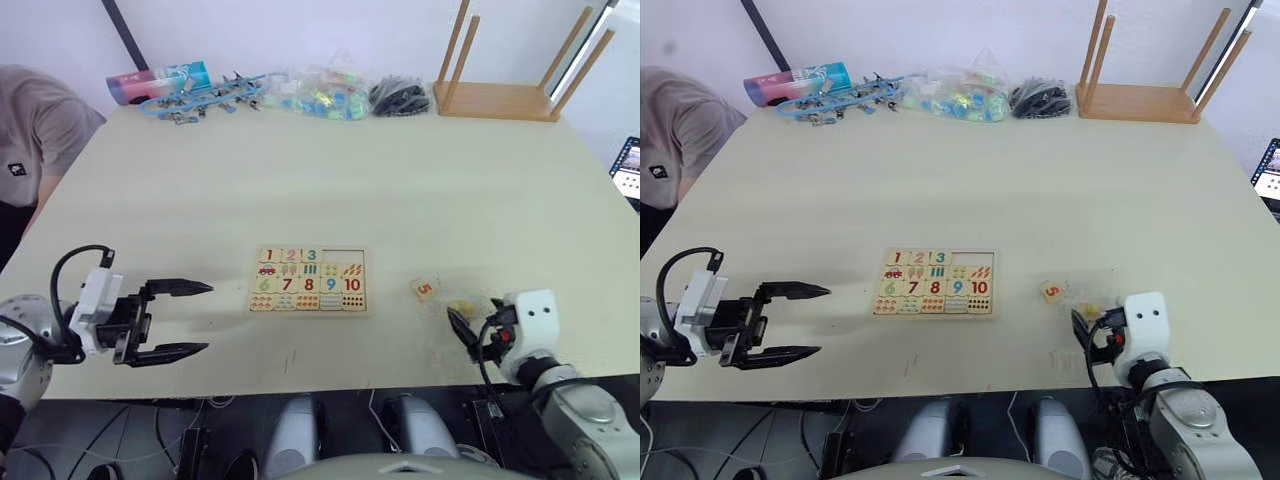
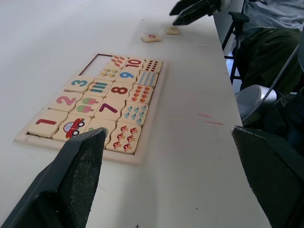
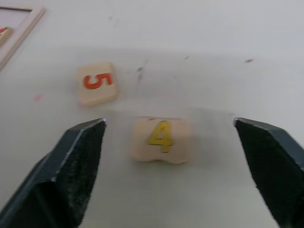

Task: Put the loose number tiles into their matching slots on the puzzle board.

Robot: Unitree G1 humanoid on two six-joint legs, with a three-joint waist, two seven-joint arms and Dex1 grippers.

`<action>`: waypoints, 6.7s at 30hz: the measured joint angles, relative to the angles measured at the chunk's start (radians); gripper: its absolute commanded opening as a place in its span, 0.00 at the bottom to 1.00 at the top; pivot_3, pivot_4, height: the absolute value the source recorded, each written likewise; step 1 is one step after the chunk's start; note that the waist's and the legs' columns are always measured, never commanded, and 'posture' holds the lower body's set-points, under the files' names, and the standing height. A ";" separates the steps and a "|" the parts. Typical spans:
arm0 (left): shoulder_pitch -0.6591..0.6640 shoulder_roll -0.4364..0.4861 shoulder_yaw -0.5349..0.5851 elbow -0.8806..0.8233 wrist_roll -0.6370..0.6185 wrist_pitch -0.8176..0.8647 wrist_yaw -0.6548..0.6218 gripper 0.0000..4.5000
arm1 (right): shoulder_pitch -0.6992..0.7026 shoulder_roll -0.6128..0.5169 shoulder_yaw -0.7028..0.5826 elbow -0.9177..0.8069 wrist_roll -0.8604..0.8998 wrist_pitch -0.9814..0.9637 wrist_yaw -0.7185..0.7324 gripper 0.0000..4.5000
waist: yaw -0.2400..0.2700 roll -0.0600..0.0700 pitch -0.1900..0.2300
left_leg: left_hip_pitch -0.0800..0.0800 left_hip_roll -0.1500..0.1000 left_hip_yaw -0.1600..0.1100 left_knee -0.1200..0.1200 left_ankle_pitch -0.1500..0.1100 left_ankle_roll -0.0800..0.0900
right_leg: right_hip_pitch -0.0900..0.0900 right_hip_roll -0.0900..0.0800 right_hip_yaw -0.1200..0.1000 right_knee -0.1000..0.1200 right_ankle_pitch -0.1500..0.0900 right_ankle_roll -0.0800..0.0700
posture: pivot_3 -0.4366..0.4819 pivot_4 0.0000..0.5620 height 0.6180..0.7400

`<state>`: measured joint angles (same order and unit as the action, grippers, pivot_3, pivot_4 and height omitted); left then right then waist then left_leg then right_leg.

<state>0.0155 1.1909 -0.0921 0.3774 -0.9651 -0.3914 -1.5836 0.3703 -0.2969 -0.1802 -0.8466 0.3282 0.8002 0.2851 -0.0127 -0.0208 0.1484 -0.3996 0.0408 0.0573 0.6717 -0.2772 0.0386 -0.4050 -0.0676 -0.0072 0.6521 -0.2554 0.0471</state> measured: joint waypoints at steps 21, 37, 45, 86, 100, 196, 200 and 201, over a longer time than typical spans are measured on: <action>-0.091 -0.007 -0.070 0.102 0.019 -0.070 -0.001 1.00 | -0.217 -0.517 -0.105 0.676 0.122 -0.657 0.947 0.99 | 0.003 -0.004 -0.001 | 0.003 0.000 0.003 0.000 0.000 0.000 | 0.002 0.003 0.003 -0.001 0.002 0.004 | 0.48 0.27 0.98; -0.111 0.016 -0.113 0.092 -0.009 -0.037 -0.001 1.00 | -0.646 -0.554 0.253 1.055 -0.086 -0.880 1.198 0.99 | 0.008 0.000 0.002 | 0.001 0.000 0.006 0.002 0.000 0.000 | 0.000 0.003 0.005 0.002 0.003 0.004 | 0.48 0.27 0.98; -0.104 0.016 -0.113 0.076 -0.020 -0.037 -0.001 1.00 | -0.691 -0.545 0.301 1.174 -0.128 -0.994 1.237 0.99 | 0.011 0.000 0.002 | 0.002 0.000 0.012 0.002 0.000 0.000 | 0.000 0.003 0.005 0.003 0.003 0.004 | 0.48 0.27 0.98; -0.126 -0.048 -0.067 0.105 -0.002 0.014 -0.002 1.00 | -1.068 -0.502 0.517 0.563 -0.192 -0.112 0.931 0.20 | 0.000 0.000 0.002 | 0.000 0.001 0.012 0.003 0.000 0.000 | -0.005 0.003 0.008 0.006 0.003 0.004 | 0.48 0.27 0.98; -0.082 -0.096 0.045 0.101 0.031 0.053 -0.002 1.00 | -1.499 -0.213 0.833 0.827 -0.294 0.159 0.880 0.20 | 0.003 -0.002 0.001 | -0.004 0.000 0.014 0.003 0.000 0.000 | -0.009 0.000 0.004 0.007 0.003 0.004 | 0.48 0.27 0.98; 0.028 -0.281 0.331 -0.054 0.199 0.240 -0.002 1.00 | -1.569 0.128 0.998 1.257 -0.567 -0.022 0.906 0.60 | -0.029 -0.001 0.002 | -0.003 0.000 0.010 0.001 0.000 0.000 | -0.010 -0.003 0.000 0.008 0.003 0.004 | 0.48 0.27 0.98; 0.026 -0.283 0.342 -0.056 0.214 0.252 -0.002 1.00 | -1.569 0.126 0.992 1.255 -0.573 -0.028 0.910 0.90 | -0.029 -0.001 0.002 | -0.002 0.000 0.010 0.001 0.000 0.000 | -0.010 -0.003 0.000 0.008 0.003 0.003 | 0.48 0.27 0.98; 0.026 -0.284 0.342 -0.056 0.216 0.253 -0.002 1.00 | -1.569 0.126 0.992 1.256 -0.573 -0.029 0.911 0.90 | -0.029 -0.001 0.002 | -0.002 0.000 0.010 0.001 0.000 0.000 | -0.009 -0.003 0.000 0.008 0.003 0.003 | 0.48 0.27 0.98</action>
<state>0.0412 0.9074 0.2501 0.3218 -0.7491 -0.1380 -1.5853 -1.1988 -0.1707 0.8113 0.4091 -0.2453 0.7717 1.1966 -0.0421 -0.0214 0.1507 -0.4019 0.0411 0.0676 0.6726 -0.2769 0.0383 -0.4145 -0.0704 -0.0071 0.6603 -0.2520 0.0506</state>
